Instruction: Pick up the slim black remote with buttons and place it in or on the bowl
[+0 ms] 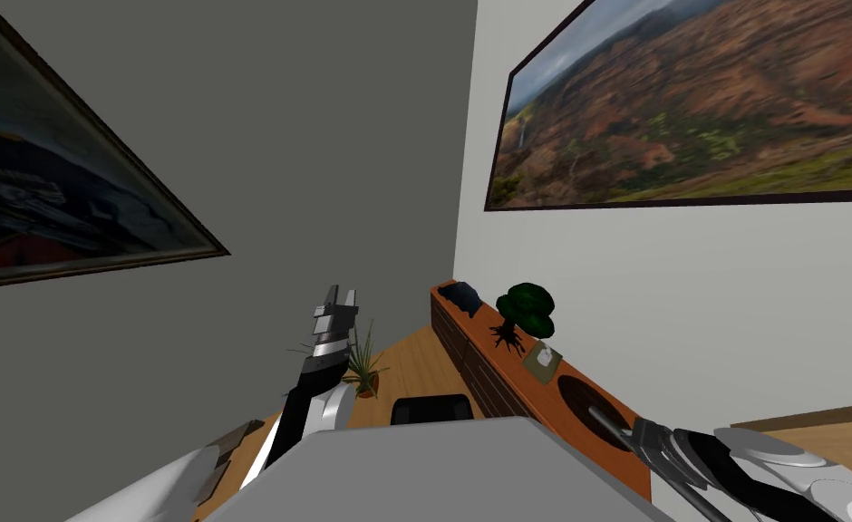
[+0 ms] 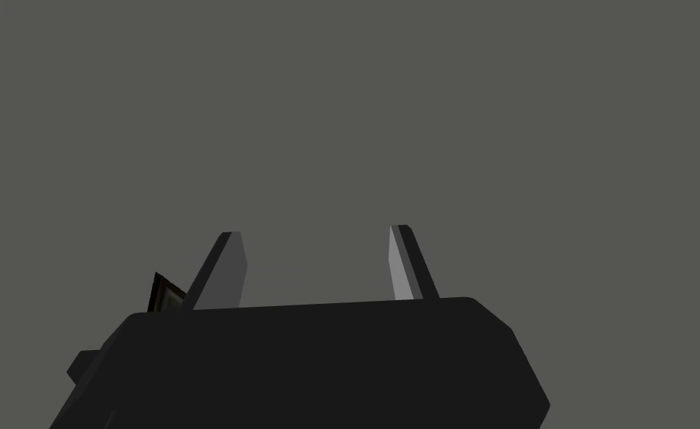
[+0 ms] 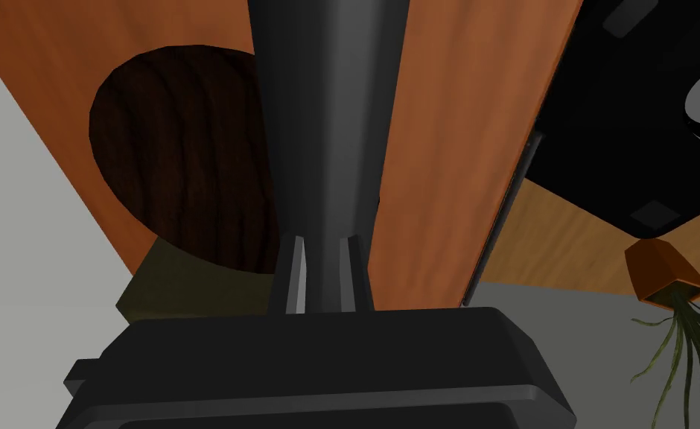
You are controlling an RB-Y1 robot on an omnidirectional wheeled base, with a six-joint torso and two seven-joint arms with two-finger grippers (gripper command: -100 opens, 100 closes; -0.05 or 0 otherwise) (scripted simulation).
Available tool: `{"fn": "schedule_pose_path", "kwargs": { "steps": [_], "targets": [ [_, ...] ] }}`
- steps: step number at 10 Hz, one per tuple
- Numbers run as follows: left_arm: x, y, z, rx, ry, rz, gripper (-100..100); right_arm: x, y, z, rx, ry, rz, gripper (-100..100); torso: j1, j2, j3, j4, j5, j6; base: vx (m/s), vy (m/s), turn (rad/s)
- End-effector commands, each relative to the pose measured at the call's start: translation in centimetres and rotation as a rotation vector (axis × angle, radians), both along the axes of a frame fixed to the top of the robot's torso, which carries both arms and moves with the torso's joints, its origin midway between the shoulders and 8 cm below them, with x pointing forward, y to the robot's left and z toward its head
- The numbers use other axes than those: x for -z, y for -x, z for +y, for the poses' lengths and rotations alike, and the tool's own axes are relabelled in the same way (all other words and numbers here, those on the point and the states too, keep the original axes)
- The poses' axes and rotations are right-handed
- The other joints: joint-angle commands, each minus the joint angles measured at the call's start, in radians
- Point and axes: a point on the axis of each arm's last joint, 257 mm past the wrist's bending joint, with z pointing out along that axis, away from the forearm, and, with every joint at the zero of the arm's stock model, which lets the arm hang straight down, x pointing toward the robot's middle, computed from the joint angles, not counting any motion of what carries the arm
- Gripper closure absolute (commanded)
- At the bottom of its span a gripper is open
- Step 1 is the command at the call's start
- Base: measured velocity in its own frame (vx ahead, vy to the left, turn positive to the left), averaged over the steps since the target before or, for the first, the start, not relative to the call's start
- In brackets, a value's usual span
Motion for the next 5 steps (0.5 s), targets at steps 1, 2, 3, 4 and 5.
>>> {"fn": "schedule_pose_path", "kwargs": {
  "steps": [1,2,3,4,5],
  "targets": [
    [0.0,0.0,0.0,0.0,0.0,0.0,0,0.24,-1.24,0.31,-0.037,0.019,-0.015,100,0.0,0.0,0.0,0.0,0.0,0.0,0.072,-0.048,-0.045],
    [0.0,0.0,0.0,0.0,0.0,0.0,0,0.33,-1.94,0.41,-0.058,0.031,-0.024,100,-0.002,-0.002,-0.001,0.0,0.0,-0.001,0.153,-0.083,-0.032],
    [0.01,0.0,0.01,0.0,0.0,0.0,0,0.38,-2.21,0.47,-0.066,0.036,-0.027,100,-0.004,-0.007,-0.003,0.0,0.0,-0.002,0.178,-0.072,0.001],
    [0.01,0.0,0.01,0.0,0.0,0.0,0,0.45,-1.84,0.55,-0.059,0.029,-0.021,100,-0.004,-0.01,-0.005,-0.001,0.0,-0.003,0.08,-0.03,0.02],
    [0.0,0.0,0.0,0.0,0.0,0.0,0,0.38,-2.07,0.48,-0.059,0.033,-0.025,-100,-0.001,-0.005,-0.003,-0.001,0.0,-0.002,0.016,-0.007,0.007]
  ]
}}
